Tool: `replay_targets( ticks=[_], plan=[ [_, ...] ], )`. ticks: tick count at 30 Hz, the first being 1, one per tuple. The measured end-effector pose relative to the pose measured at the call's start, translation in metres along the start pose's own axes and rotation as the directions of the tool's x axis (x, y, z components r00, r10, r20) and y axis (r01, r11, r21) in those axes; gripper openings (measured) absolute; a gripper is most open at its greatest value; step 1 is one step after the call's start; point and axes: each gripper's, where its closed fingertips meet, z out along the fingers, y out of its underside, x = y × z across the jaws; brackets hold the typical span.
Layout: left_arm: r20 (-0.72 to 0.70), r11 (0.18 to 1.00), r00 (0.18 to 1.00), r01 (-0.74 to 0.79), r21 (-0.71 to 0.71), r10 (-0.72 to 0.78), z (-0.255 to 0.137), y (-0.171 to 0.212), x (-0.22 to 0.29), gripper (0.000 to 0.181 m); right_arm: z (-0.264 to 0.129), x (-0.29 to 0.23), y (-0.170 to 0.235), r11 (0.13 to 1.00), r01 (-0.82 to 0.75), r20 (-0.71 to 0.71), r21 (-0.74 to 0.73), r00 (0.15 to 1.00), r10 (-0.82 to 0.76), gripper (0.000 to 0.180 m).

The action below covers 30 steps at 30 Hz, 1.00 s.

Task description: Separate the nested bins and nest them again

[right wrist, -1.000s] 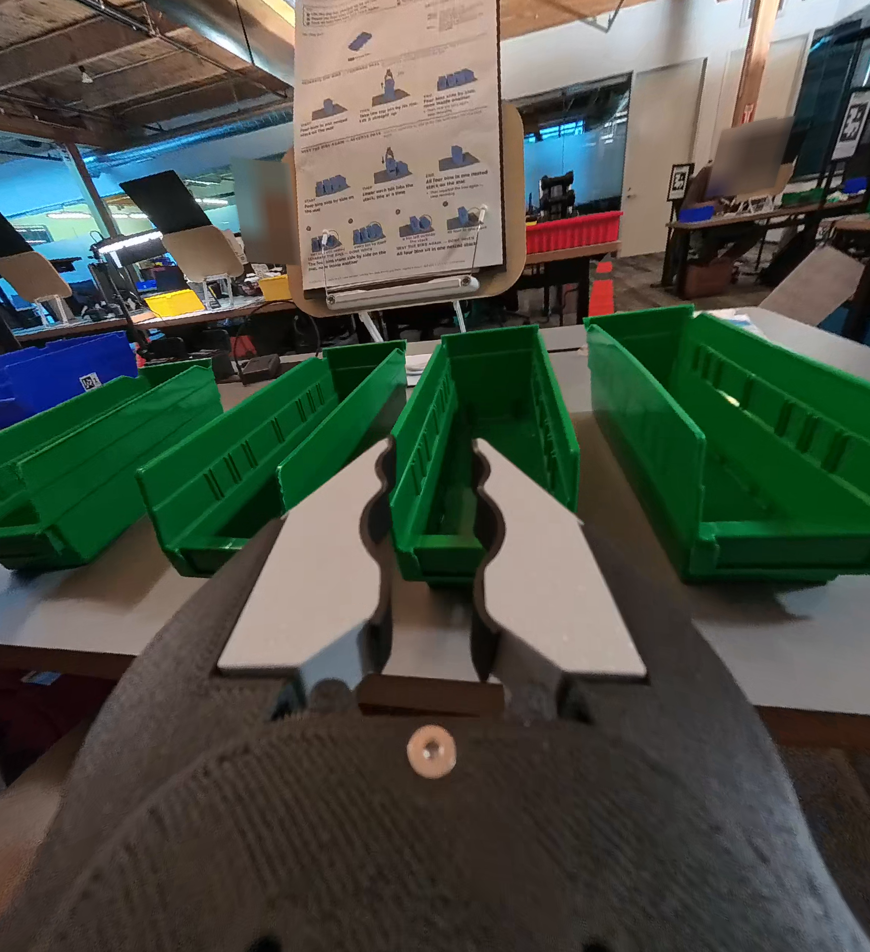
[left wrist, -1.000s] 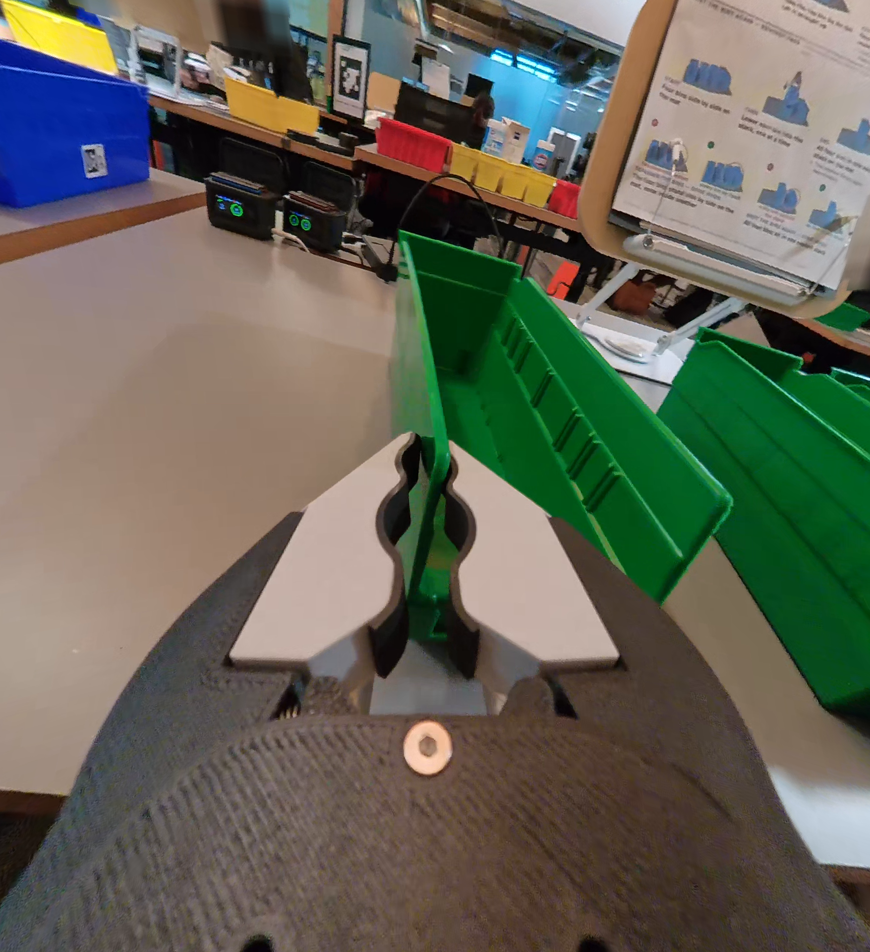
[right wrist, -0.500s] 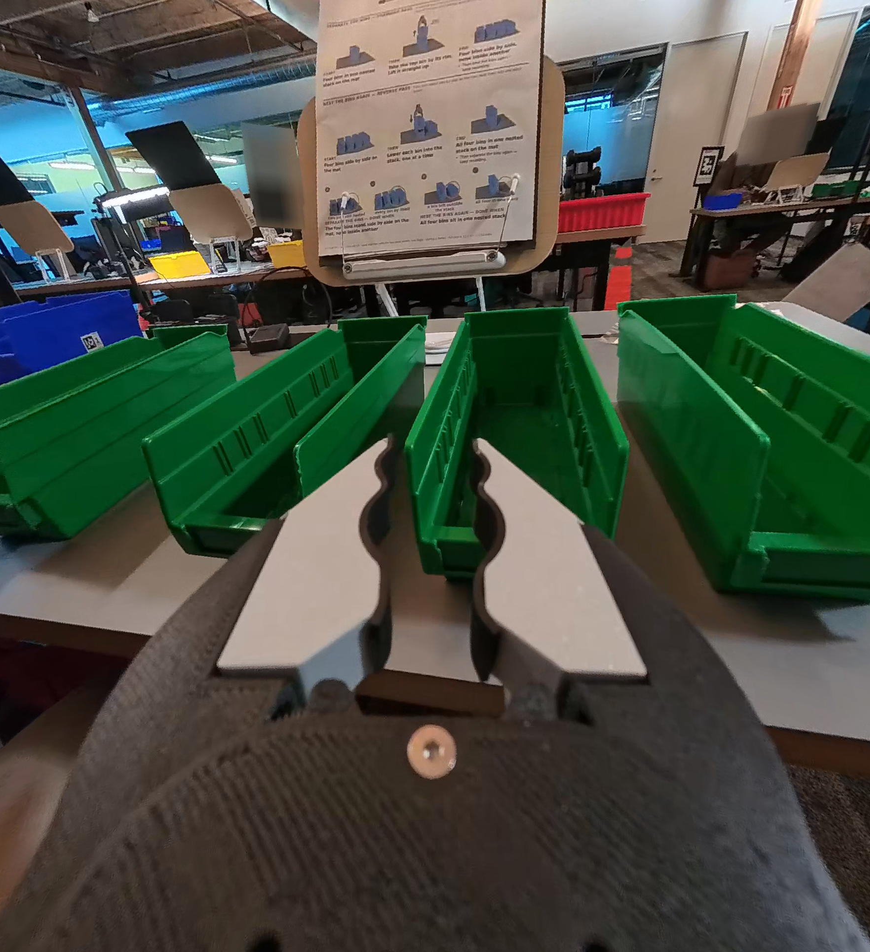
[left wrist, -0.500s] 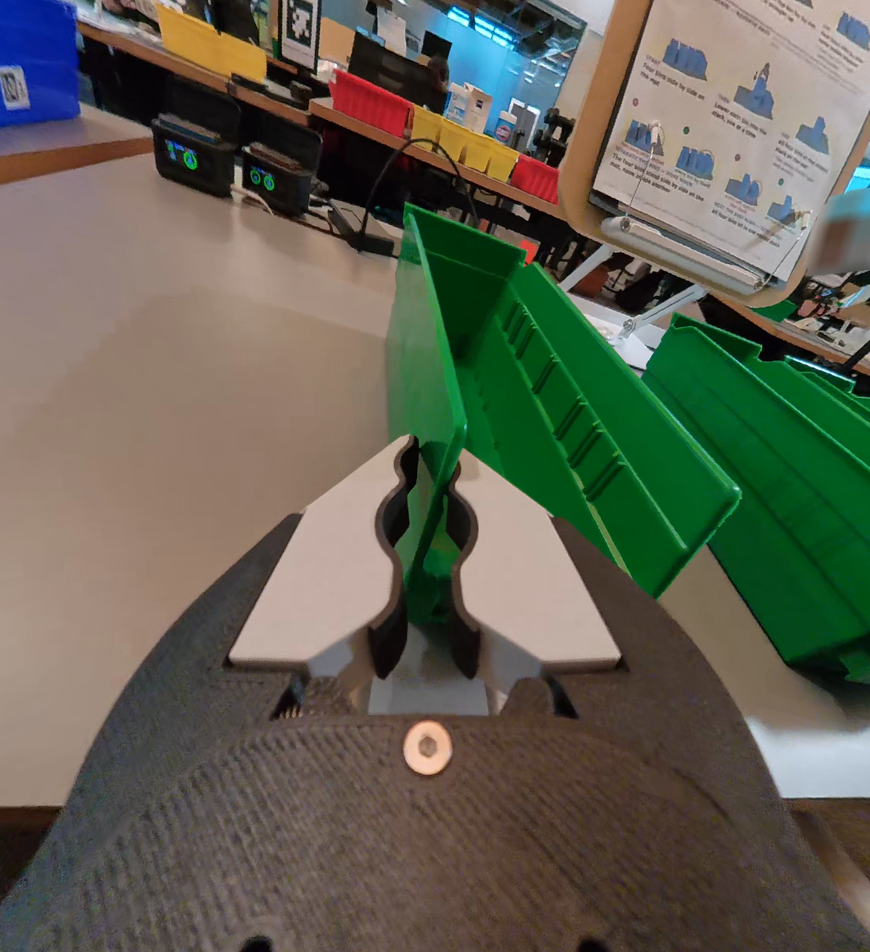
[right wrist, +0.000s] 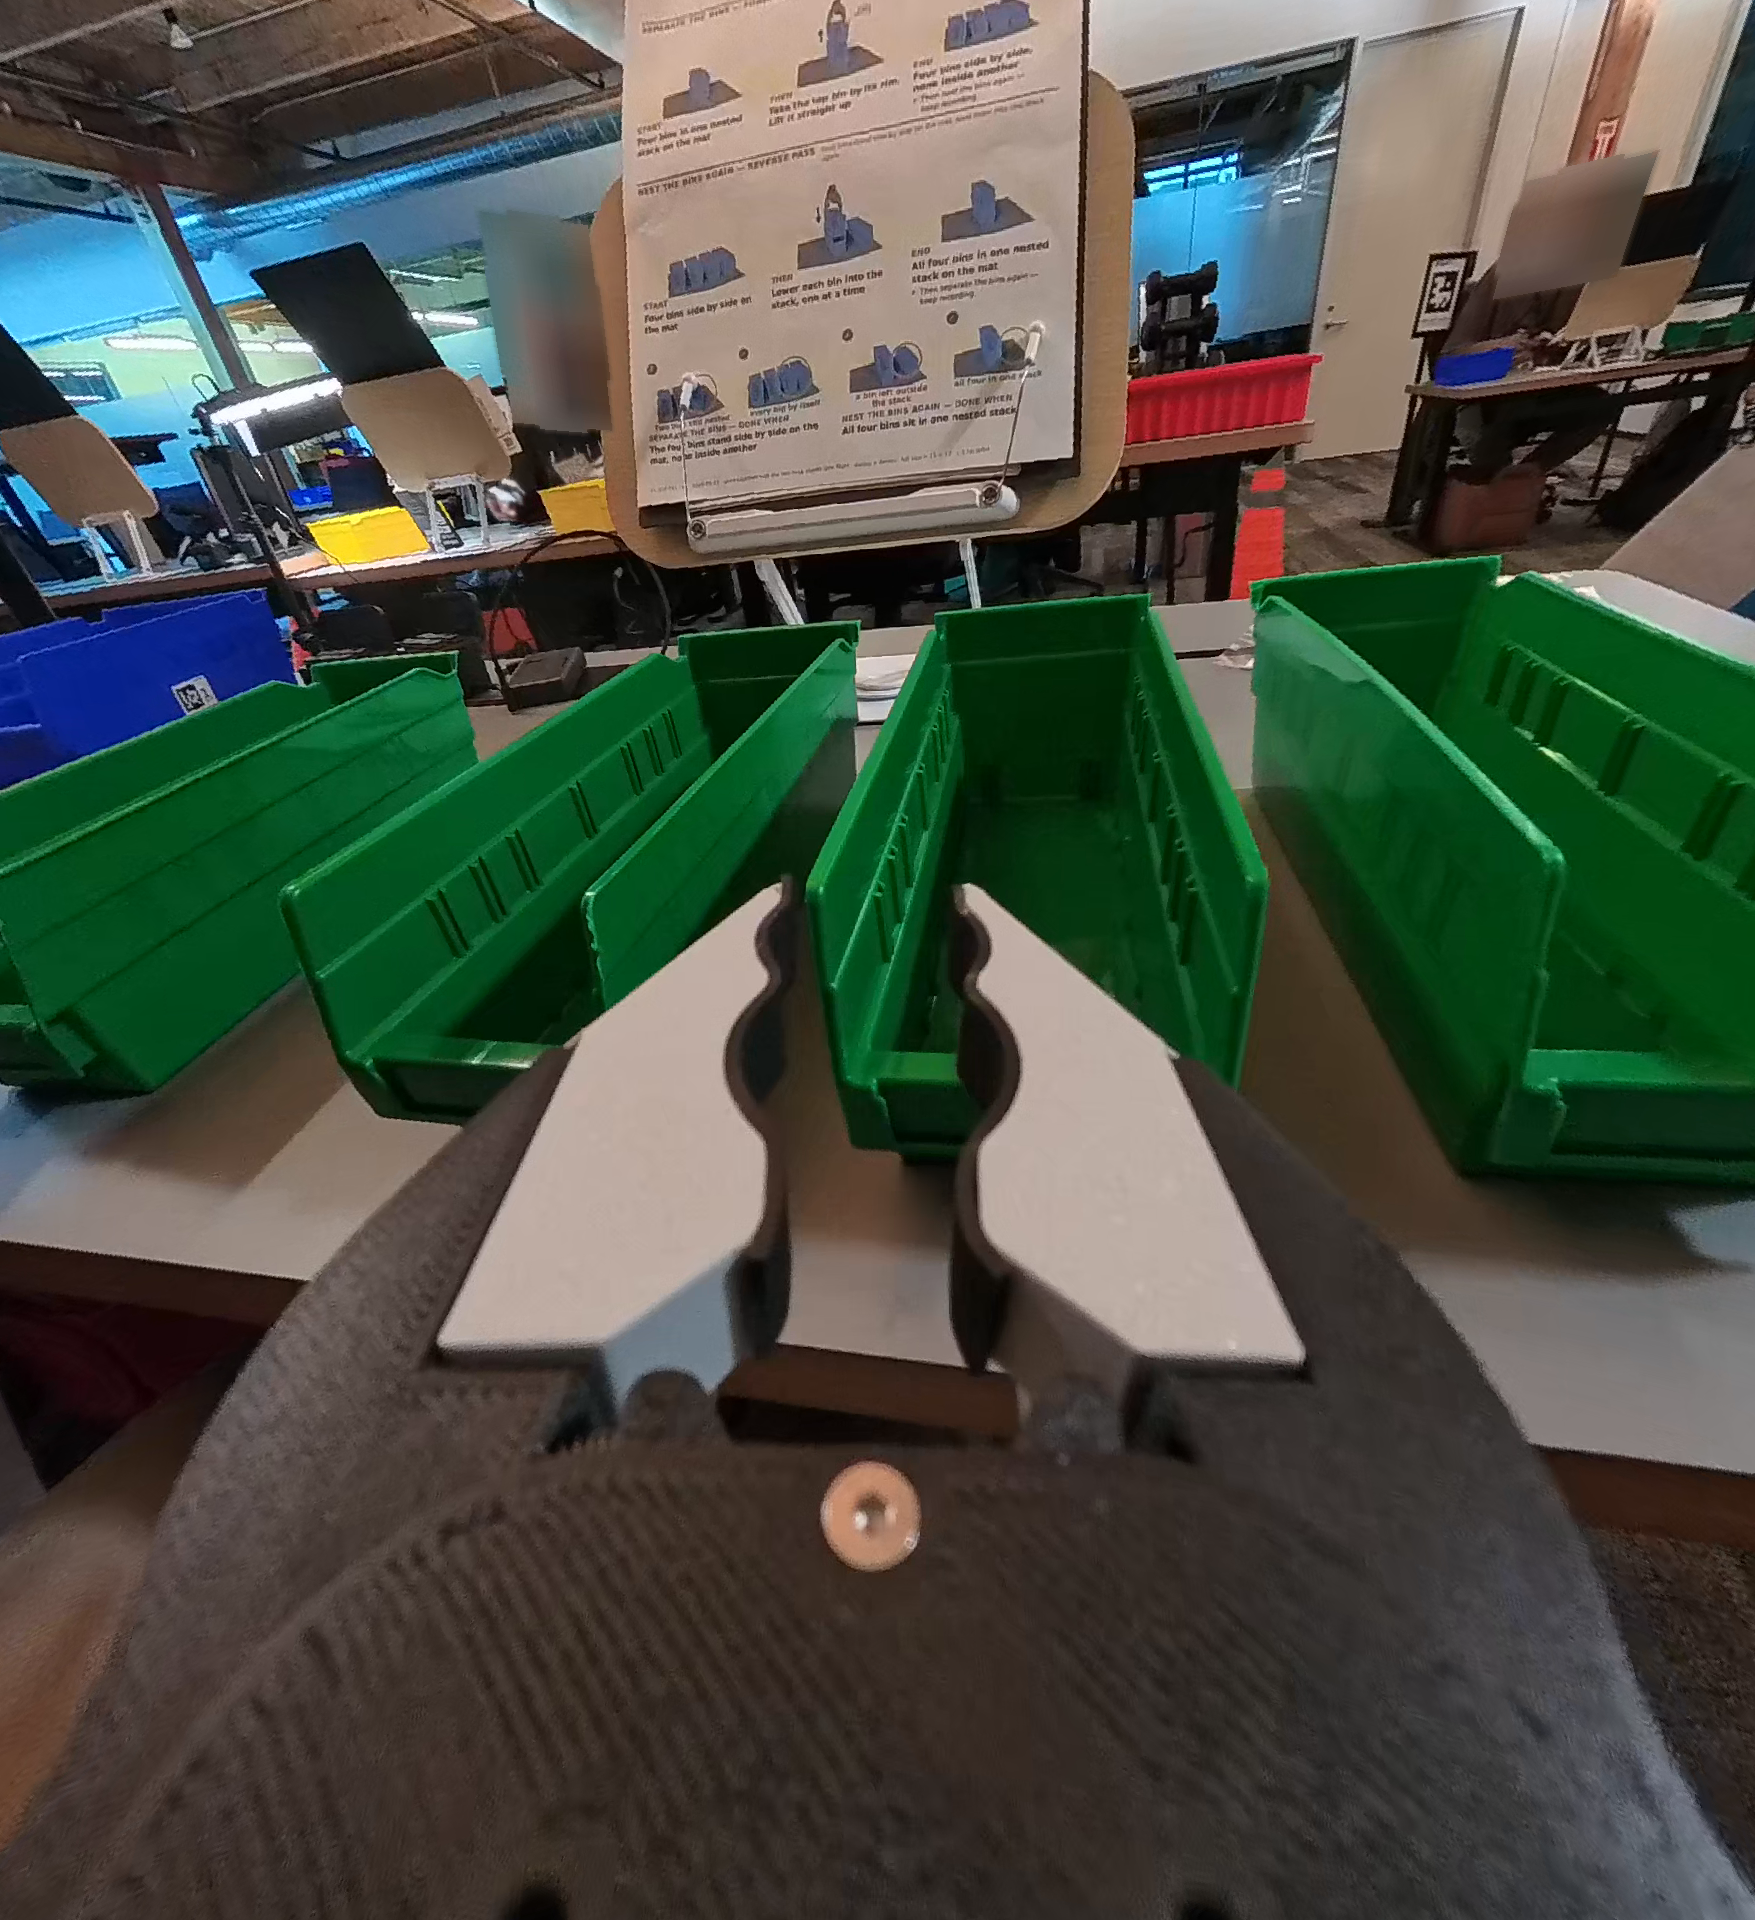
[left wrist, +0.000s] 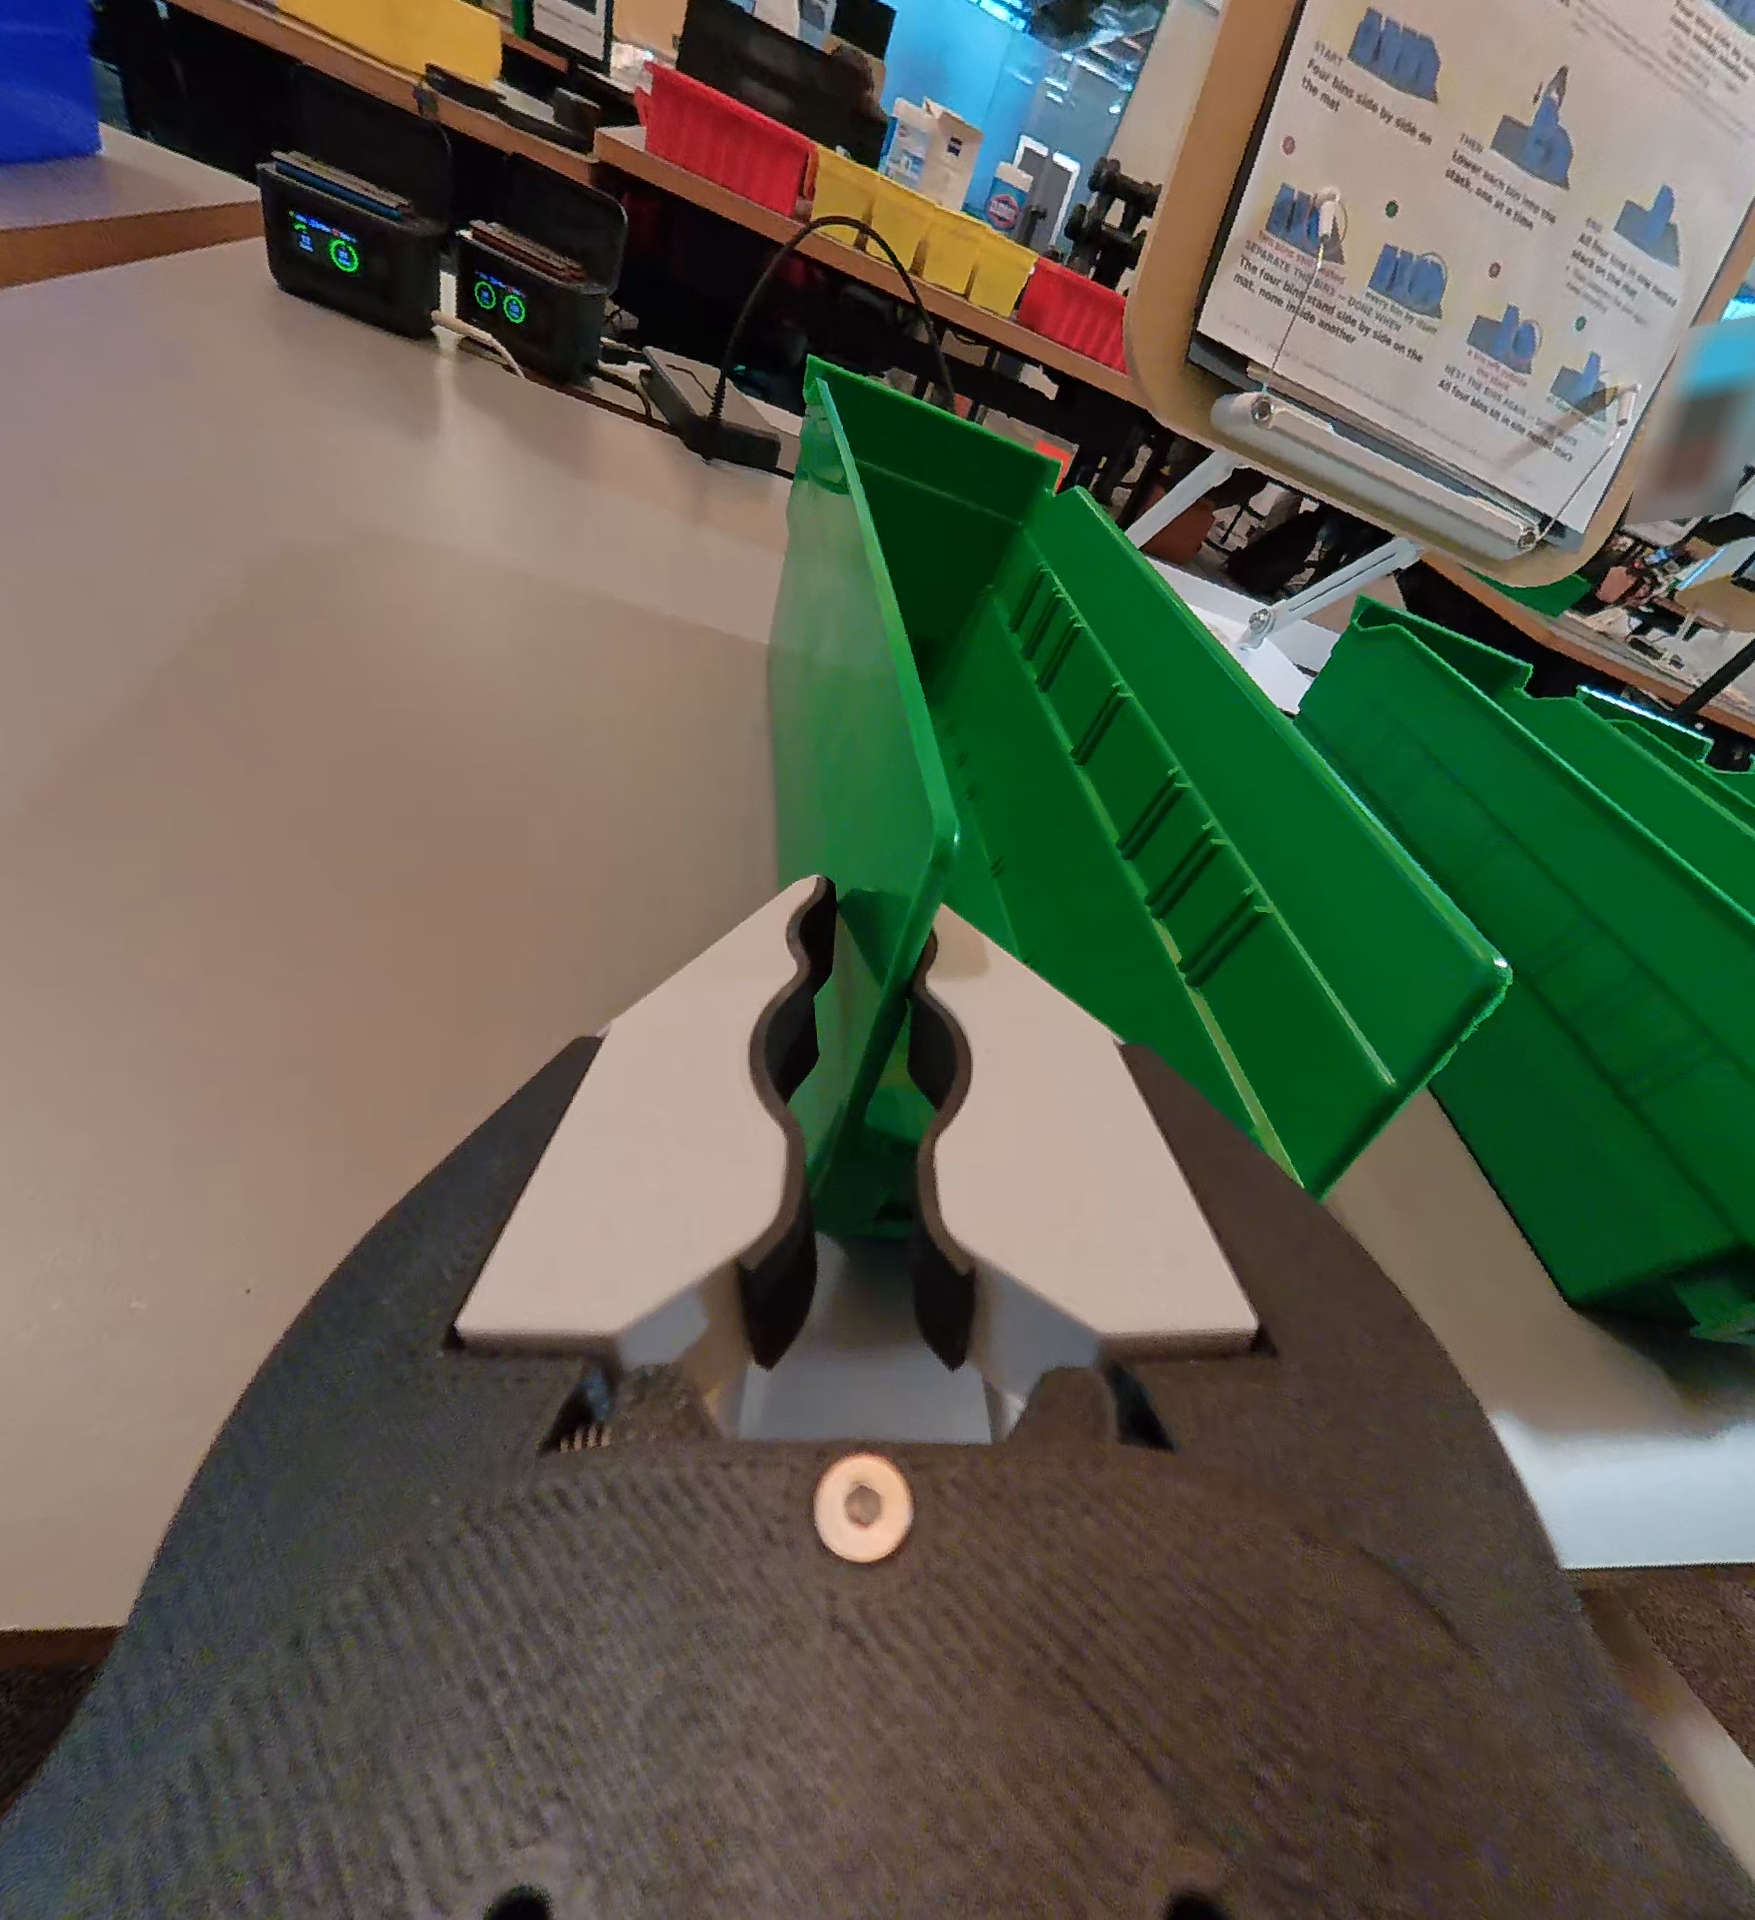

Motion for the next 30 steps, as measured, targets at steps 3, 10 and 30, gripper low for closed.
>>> replay_targets(
  ticks=[3, 10, 30],
  plan=[
    [0.006, 1.0, 1.0, -0.007, -0.001, 0.007, 0.0, 0.0, -0.001, 0.006, 0.0, 0.001, 0.0, 1.0, -0.01, 0.002, -0.001, 1.0, 0.01, 0.027],
    [0.008, 1.0, 1.0, -0.013, -0.003, 0.013, 0.0, 0.0, -0.001, 0.005, 0.0, 0.0, 0.0, 1.0, -0.008, 0.004, -0.001, 1.0, 0.008, 0.027],
    [0.032, 0.961, 0.976, -0.215, 0.172, 0.213, -0.015, -0.04, 0.012, 0.06, -0.035, 0.21, -0.042, 0.985, 0.046, -0.434, 0.164, 0.901, 0.03, 0.039]
  ],
)
